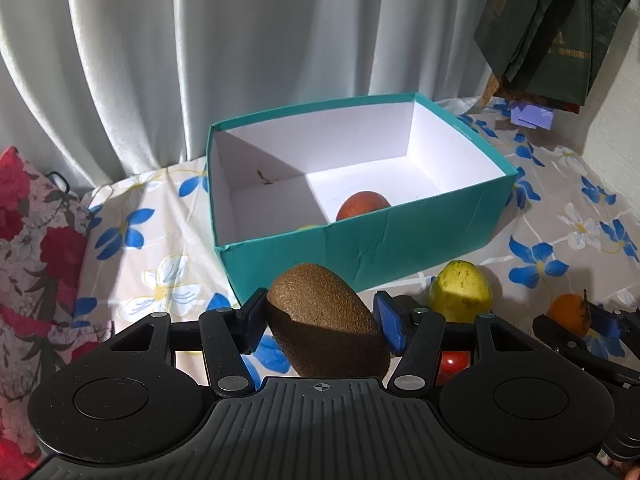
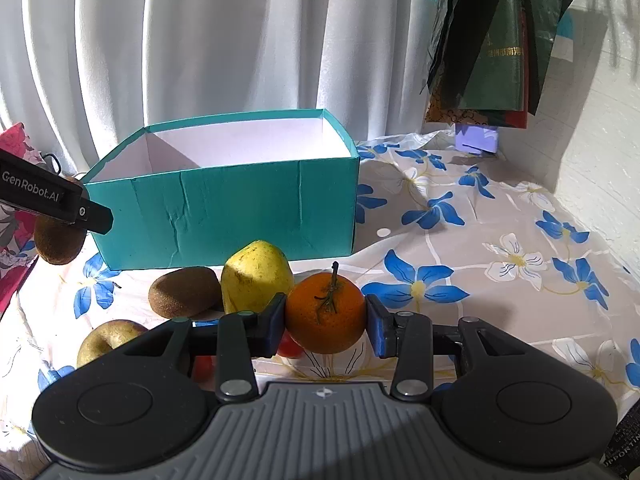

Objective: Organize fruits
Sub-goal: 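Carry the kiwi into the box and open the left gripper while the right lifts the tangerine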

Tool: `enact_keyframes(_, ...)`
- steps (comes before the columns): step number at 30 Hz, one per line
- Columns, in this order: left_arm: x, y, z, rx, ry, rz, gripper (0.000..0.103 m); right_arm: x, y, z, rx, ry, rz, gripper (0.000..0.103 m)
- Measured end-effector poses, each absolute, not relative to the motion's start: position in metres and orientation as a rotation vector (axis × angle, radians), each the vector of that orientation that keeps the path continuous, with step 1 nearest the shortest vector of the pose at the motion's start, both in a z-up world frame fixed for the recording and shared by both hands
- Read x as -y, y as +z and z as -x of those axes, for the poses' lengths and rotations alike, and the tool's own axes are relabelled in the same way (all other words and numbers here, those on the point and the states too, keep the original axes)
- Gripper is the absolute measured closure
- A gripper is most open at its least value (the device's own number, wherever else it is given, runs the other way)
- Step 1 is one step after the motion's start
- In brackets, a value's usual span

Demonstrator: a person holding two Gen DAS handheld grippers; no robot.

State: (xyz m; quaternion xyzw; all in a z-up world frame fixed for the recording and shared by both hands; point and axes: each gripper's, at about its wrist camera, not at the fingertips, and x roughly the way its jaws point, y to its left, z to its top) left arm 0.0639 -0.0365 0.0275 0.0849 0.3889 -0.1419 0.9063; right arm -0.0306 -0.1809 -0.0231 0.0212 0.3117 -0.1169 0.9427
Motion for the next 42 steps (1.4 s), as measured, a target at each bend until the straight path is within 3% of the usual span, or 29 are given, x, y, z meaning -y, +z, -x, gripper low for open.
enact_keyframes(29, 0.049, 0.053, -0.124, -0.728, -0.19, -0.14, 0.041, 0.2, -0.012, 0.019, -0.599, -0.263, -0.073, 0.062)
enact_keyframes(42, 0.051, 0.018, -0.174, -0.792, -0.104, -0.127, 0.041, 0.203, -0.007, 0.024, -0.576, -0.265, -0.076, 0.062)
